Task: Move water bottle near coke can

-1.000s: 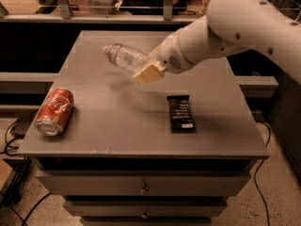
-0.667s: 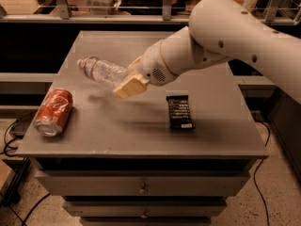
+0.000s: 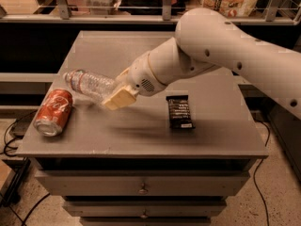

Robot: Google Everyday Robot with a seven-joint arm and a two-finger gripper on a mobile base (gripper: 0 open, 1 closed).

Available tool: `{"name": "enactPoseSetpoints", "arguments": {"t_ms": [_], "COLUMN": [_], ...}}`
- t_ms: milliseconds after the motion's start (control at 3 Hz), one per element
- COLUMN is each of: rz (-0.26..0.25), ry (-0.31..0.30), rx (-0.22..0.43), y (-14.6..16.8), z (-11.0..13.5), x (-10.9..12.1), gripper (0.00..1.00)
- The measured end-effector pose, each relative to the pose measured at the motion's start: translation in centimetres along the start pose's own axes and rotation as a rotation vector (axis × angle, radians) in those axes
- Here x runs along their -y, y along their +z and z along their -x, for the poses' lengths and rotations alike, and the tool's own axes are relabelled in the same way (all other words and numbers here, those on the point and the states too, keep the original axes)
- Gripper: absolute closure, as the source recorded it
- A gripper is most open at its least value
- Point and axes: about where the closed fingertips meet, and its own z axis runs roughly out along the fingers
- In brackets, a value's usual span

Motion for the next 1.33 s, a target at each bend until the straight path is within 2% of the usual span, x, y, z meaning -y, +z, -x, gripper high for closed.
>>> {"name": "enactPoseSetpoints", "arguments": {"t_ms": [333, 1000, 1333], "rz": [-0.028, -0.053, -0.054], "ry": [0.059, 0.112, 0.113], "rx": [-0.020, -0.025, -0.025], "y": [0.7, 0.8, 0.9], "z": [-1.8, -3.2, -3.1], "x": [0.8, 1.4, 1.3], "gripper": [0.50, 0.04, 0.00]}}
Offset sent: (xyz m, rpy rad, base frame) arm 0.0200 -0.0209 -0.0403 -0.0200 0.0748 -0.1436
